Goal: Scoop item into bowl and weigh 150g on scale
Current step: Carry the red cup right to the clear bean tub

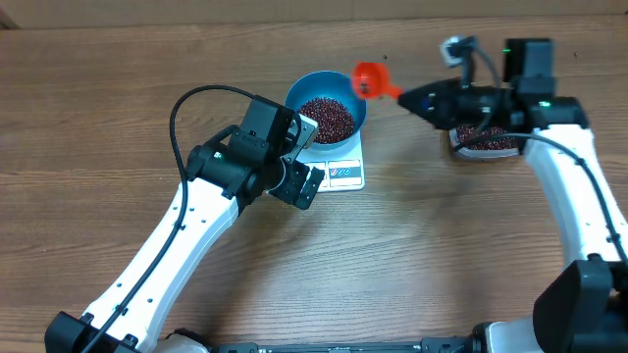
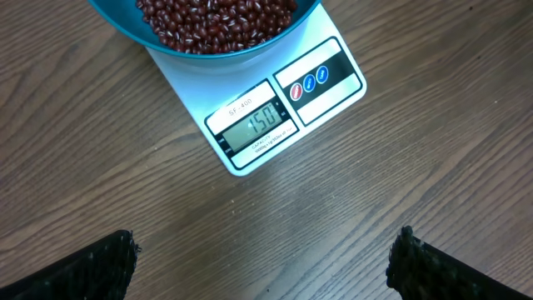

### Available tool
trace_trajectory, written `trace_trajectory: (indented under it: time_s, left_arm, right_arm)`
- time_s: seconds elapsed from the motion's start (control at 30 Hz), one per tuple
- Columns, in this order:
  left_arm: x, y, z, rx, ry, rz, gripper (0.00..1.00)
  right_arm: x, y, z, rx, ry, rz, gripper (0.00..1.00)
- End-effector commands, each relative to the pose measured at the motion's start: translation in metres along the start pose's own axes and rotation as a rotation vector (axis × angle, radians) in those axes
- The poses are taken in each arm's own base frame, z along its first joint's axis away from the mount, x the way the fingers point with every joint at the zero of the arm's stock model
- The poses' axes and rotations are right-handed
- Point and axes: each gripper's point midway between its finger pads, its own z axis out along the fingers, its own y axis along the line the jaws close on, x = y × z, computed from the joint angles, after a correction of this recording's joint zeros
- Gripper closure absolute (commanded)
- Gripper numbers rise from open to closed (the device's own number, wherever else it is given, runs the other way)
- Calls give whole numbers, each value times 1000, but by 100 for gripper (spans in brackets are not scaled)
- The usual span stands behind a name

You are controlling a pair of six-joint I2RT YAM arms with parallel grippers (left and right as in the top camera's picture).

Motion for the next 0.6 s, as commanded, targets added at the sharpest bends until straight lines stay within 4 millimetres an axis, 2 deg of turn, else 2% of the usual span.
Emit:
trace_trajectory:
  time_s: [0.0,0.1,0.13,0.27,0.37,0.57]
  left_arm:
    - [-4,0,-9,4,-29,6,0]
    - [-4,0,-9,4,-29,6,1]
    - [-4,0,-9,4,-29,6,0]
    - [-4,0,-9,4,-29,6,0]
    - [-4,0,-9,4,-29,6,0]
    - [-4,0,-9,4,-29,6,0]
  right_arm:
    - [-12,2,-33,-36,-60,48,96]
    - [-9,-21,-62,25,-96,130,96]
    - [-8,-35,-78,73,-119,175,96]
    - [5,-78,-120,270,-159,289,96]
    - [18,-103,-141,418,-153,344,96]
    - [44,-146,-170,748,-88,411,97]
